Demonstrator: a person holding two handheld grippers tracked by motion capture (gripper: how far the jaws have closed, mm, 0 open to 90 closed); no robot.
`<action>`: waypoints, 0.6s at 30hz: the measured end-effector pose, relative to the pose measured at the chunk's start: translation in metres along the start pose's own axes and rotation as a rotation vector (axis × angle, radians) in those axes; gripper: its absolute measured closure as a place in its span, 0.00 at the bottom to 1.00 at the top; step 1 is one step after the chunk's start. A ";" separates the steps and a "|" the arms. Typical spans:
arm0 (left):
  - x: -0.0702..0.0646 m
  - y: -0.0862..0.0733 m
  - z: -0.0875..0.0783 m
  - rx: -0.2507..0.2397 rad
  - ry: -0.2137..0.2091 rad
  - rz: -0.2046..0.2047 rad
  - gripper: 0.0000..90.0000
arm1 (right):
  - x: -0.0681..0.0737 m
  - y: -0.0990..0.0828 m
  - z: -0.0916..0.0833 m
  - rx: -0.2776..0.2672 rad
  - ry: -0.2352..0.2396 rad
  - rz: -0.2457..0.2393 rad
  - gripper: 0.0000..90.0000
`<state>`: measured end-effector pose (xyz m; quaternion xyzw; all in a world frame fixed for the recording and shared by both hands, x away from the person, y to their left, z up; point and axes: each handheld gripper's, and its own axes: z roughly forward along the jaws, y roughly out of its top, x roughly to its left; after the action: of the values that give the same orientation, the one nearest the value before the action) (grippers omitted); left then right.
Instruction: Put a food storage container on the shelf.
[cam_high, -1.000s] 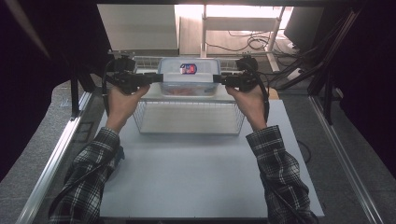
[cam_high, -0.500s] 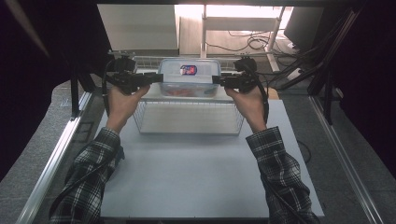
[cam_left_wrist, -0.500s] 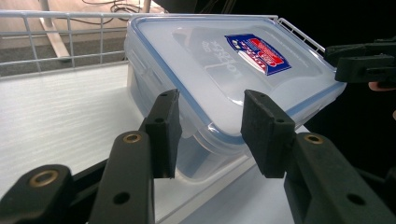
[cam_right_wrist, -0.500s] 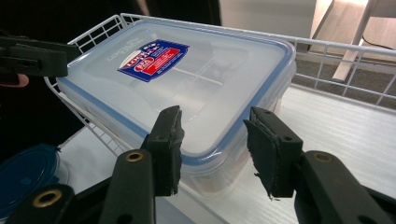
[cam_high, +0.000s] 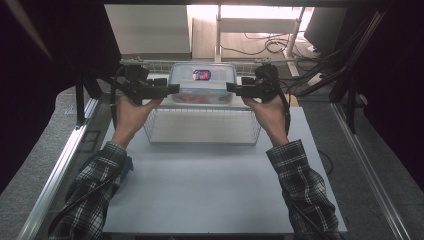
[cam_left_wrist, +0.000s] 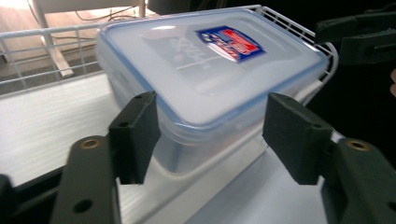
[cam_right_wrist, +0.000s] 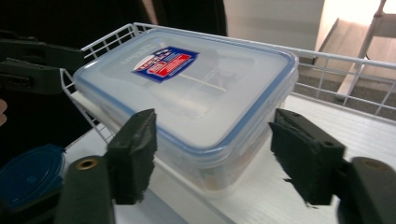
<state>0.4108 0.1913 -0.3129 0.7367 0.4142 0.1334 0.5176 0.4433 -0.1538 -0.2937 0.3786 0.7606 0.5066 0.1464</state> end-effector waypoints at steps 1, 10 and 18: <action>-0.002 -0.001 -0.001 0.001 -0.006 0.003 0.37 | 0.001 -0.002 -0.002 -0.004 0.004 -0.008 0.31; -0.029 -0.031 -0.005 0.019 -0.047 0.081 0.17 | 0.012 -0.025 -0.015 -0.008 0.049 -0.083 0.12; -0.042 -0.065 -0.011 0.015 -0.104 0.084 0.10 | 0.026 -0.055 -0.031 -0.003 0.057 -0.166 0.05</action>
<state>0.3477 0.1748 -0.3550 0.7632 0.3562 0.1134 0.5270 0.3833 -0.1662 -0.3243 0.2994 0.7924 0.5047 0.1666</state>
